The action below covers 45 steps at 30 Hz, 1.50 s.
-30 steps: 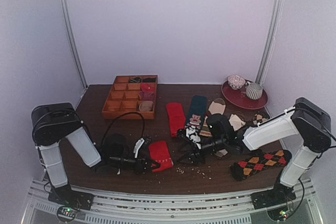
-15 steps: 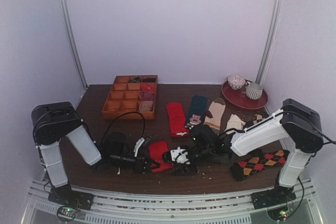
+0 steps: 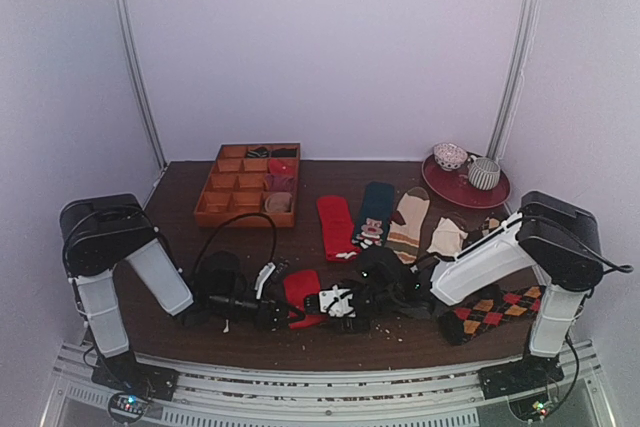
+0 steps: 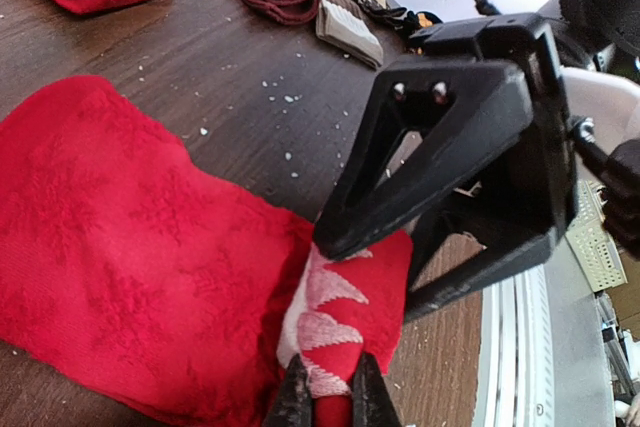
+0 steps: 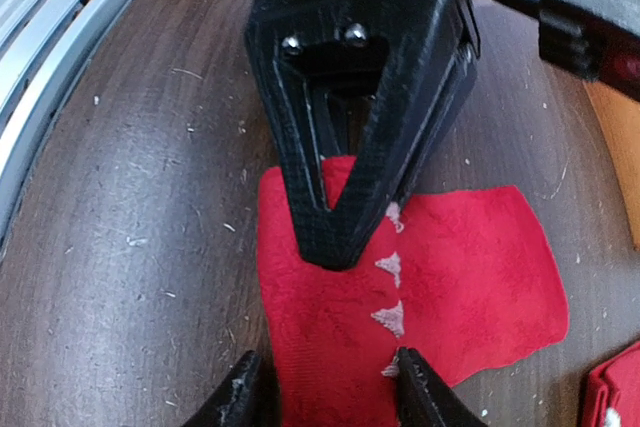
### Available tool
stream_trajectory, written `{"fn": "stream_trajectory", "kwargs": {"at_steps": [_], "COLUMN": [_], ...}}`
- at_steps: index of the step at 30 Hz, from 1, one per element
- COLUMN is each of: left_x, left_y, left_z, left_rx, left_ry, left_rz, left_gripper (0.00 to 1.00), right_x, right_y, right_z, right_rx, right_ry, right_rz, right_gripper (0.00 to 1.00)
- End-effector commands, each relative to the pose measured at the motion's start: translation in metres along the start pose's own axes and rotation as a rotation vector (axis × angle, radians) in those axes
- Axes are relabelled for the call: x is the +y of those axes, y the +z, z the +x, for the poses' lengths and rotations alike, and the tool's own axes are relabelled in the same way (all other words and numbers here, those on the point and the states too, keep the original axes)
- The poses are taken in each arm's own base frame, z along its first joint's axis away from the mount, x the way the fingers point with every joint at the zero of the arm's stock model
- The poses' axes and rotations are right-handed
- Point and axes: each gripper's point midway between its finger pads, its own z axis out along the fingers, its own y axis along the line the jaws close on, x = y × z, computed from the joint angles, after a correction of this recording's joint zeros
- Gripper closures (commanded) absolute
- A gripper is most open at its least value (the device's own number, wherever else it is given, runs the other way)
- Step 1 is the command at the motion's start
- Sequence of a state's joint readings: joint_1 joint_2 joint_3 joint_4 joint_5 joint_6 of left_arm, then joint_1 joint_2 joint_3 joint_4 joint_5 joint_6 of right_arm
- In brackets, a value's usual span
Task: Roll the socks
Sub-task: Roll a pair of socks at the center of the board.
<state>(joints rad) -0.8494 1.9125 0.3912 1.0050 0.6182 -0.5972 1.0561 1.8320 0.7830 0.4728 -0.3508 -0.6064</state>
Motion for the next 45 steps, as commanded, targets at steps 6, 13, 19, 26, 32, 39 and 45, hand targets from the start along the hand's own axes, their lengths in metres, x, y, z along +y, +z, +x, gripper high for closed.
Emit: {"fn": "stream_trajectory", "kwargs": {"at_steps": [6, 13, 19, 26, 32, 39, 45], "left_x": [0.048, 0.03, -0.003, -0.033, -0.021, -0.021, -0.012], "left_y": [-0.037, -0.045, -0.077, -0.086, -0.076, -0.114, -0.154], "left_z": [0.151, 0.07, -0.001, -0.027, -0.033, -0.072, -0.095], "left_rx": [0.462, 0.207, -0.08, -0.23, -0.212, -0.427, -0.591], "left_ry": [-0.369, -0.046, 0.283, 0.505, 0.581, 0.618, 0.561], "left_rz": [-0.255, -0.265, -0.29, -0.228, -0.292, -0.497, -0.668], "left_gripper": [0.99, 0.88, 0.37, 0.03, 0.02, 0.02, 0.02], "right_x": [0.018, 0.033, 0.037, 0.039, 0.038, 0.033, 0.029], "right_y": [0.018, 0.018, 0.021, 0.021, 0.019, 0.029, 0.033], "right_z": [0.023, 0.025, 0.029, 0.022, 0.03, 0.04, 0.038], "right_rx": [0.093, 0.2, 0.31, 0.435, 0.566, 0.598, 0.587], "right_ry": [0.08, 0.27, 0.479, 0.612, 0.769, 0.829, 0.845], "right_rz": [-0.075, -0.265, -0.385, -0.49, -0.547, -0.505, -0.485], "right_gripper": [0.79, 0.84, 0.84, 0.84, 0.84, 0.84, 0.84]}}
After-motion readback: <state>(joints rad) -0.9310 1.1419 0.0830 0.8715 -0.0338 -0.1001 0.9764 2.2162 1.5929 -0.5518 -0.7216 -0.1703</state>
